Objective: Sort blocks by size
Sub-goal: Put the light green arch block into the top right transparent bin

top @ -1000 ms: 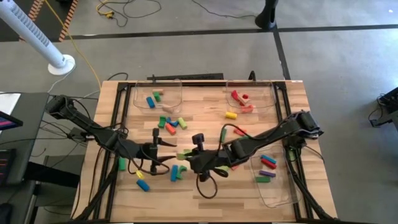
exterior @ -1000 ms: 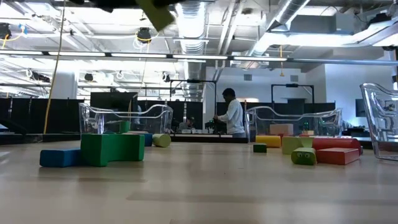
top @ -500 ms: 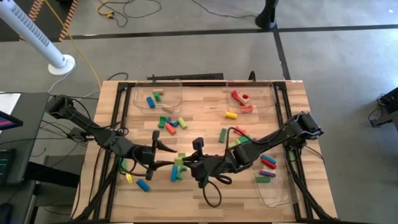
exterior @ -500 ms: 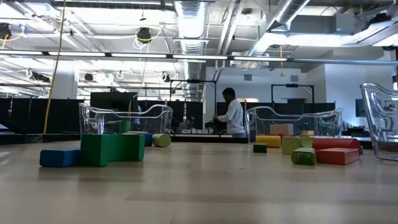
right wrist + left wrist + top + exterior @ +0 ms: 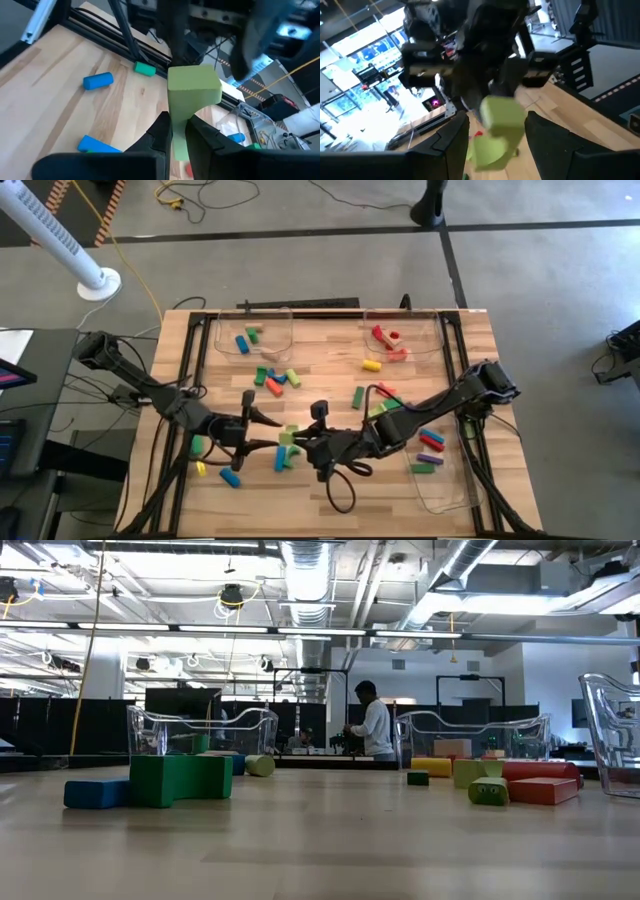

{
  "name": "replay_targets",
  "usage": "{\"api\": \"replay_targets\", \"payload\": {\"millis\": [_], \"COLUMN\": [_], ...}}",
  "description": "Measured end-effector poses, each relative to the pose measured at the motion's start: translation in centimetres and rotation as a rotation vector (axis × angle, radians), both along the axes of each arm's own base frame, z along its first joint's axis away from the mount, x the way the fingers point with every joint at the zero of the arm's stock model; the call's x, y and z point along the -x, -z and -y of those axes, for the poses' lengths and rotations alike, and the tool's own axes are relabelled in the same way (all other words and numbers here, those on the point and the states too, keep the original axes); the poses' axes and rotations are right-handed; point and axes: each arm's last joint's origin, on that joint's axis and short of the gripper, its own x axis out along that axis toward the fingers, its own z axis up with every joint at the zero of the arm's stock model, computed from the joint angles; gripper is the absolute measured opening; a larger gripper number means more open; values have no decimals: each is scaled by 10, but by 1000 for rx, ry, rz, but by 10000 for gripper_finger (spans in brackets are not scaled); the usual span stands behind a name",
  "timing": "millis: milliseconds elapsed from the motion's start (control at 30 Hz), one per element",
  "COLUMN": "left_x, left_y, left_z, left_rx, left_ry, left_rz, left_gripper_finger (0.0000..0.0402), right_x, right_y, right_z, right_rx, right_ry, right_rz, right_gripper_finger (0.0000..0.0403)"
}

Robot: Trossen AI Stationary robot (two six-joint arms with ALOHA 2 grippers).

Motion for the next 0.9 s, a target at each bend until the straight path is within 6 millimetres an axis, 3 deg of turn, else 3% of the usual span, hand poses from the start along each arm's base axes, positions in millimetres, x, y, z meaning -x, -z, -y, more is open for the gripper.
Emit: {"api": "replay_targets", "payload": {"millis": [367, 667, 900], "left_x": [3, 3, 3], "left_y": [-2, -2, -5], "left_z": [2, 2, 2], "left_rx": [-55, -69, -63], "left_ry": [-6, -14, -15], "left_rz": [16, 22, 51], "left_gripper_finger": [193, 278, 292], "right_x": [1, 0, -3], "right_y": [-2, -13, -16], "right_z": [-4, -4, -1], "right_rx": [-1, -3, -11], "right_ry": [-11, 2, 14], "right_rz": [2, 38, 65], "right_gripper_finger": [67, 67, 67]}}
